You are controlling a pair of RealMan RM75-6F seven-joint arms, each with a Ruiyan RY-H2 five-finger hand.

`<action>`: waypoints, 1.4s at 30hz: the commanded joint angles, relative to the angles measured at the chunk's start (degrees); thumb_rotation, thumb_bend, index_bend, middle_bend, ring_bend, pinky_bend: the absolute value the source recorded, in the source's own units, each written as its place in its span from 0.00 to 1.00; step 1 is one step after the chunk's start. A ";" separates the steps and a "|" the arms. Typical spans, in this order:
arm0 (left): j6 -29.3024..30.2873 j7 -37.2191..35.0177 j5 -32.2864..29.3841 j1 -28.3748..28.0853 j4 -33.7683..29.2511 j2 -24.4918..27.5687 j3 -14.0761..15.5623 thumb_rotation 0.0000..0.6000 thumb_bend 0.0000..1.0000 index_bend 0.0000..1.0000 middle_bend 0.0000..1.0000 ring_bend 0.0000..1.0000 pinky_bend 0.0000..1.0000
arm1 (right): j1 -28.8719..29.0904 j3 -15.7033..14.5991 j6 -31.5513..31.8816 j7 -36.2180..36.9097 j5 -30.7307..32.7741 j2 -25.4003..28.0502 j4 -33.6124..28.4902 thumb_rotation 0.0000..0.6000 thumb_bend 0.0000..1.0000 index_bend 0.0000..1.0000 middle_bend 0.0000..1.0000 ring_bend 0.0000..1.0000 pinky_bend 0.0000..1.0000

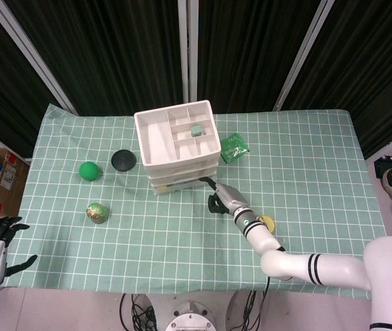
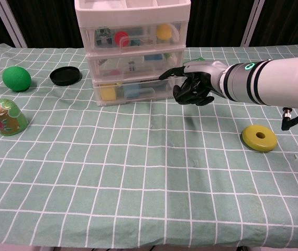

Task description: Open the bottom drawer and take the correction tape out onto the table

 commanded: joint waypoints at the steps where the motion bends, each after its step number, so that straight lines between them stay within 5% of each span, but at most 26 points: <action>1: 0.07 -0.13 -0.08 0.09 0.11 -0.04 0.00 1.00 0.00 0.33 0.22 0.15 0.19 | 1.22 0.57 -0.96 -1.11 2.46 0.08 1.27 1.00 0.78 0.17 0.83 0.93 1.00; 8: 0.05 -0.72 -0.20 0.19 0.75 -0.30 0.00 1.00 0.00 0.33 0.22 0.15 0.19 | 2.04 1.10 -3.67 -0.99 6.64 1.51 1.02 1.00 0.78 0.26 0.83 0.93 1.00; 18: -0.06 -1.04 -0.21 0.09 1.27 -0.63 -0.10 1.00 0.00 0.33 0.22 0.15 0.19 | 1.55 1.05 -4.70 0.13 7.00 4.58 -2.69 1.00 0.78 0.27 0.83 0.93 1.00; 42: -0.01 -0.89 -0.01 0.13 1.38 -0.79 0.00 1.00 0.00 0.33 0.22 0.15 0.19 | -0.43 -5.56 -7.40 2.49 2.40 14.53 -17.61 1.00 0.78 0.26 0.83 0.93 1.00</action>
